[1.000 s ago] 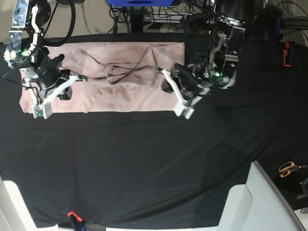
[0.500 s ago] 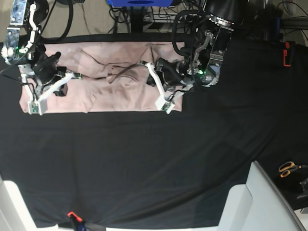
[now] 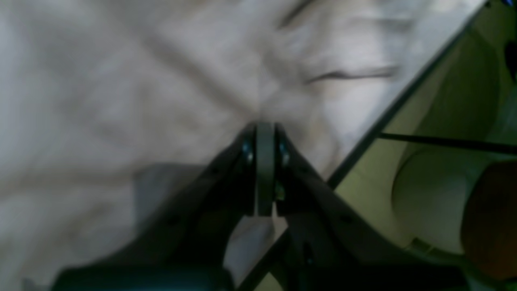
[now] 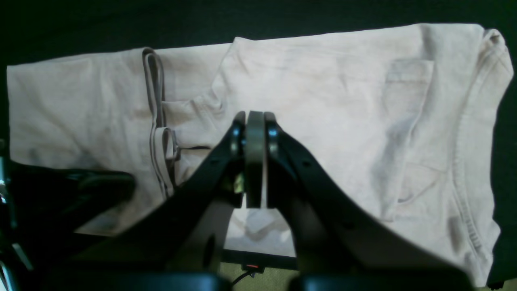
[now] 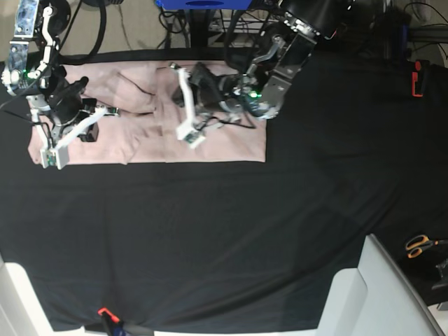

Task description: Fold the T-shirt properly

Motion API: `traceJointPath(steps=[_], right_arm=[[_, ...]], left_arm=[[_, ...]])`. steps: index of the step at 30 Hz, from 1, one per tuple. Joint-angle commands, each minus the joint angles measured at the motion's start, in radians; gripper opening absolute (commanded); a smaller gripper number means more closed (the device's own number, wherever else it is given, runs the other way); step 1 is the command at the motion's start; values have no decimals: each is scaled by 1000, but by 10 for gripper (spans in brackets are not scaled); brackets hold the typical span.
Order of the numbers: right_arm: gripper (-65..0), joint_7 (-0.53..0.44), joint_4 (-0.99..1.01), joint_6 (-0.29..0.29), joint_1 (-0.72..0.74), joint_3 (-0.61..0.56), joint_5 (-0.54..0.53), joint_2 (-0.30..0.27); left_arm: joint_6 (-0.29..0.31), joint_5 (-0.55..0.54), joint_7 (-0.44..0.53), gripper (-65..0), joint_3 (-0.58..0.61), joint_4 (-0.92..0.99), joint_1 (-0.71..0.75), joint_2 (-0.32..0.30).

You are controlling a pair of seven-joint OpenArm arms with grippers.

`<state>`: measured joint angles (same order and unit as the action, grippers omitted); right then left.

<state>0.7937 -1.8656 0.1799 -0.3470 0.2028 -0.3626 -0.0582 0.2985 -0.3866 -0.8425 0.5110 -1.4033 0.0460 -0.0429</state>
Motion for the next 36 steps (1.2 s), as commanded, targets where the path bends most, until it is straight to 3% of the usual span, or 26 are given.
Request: traceJointPath(steps=[1,5,9,13,16,21,25,27,29,31,34,36], right_arm=[[-648,-18,-19,3,7,2,-8,-9],[-648,-18,-18,3,7,2,-8,-10],[-648,-18,-21,14,13,60,-11,-22],[-648,-10,-12,157,36,226,-169,-21],[-648,23,44,197,50,338,-280,-35],[-644,68,160,220,102,452,-290,-59],[-639,112,289,353,164,593,-290,-59],[-588,206,375,430,220,688,-290,-59],[-480,293,462,507,269,782,-290,-79],[-321,369,567,518,311,840,-290,-122],[-132,410,697,518,326,851,-290,-194],[-87,407,789,518,328,849,-290,-239]], left_arm=[[8,-13,15,-650,7,-20,-10,11],[6,-13,15,-650,-56,-87,-8,7],[5,-13,5,-650,-249,-224,32,-67],[8,-13,7,-650,-476,-305,137,-182],[8,-13,13,-650,-656,-321,240,-239],[8,-5,15,-650,-955,-302,389,-275],[24,-10,15,-650,-1119,-302,461,-272],[95,-12,15,-650,-1172,-302,483,-268],[169,-8,15,-650,-1210,-302,486,-245],[253,-5,15,-650,-1257,-304,486,-217],[330,-4,15,-650,-1288,-304,484,-202],[356,-4,15,-650,-1290,-302,484,-202]])
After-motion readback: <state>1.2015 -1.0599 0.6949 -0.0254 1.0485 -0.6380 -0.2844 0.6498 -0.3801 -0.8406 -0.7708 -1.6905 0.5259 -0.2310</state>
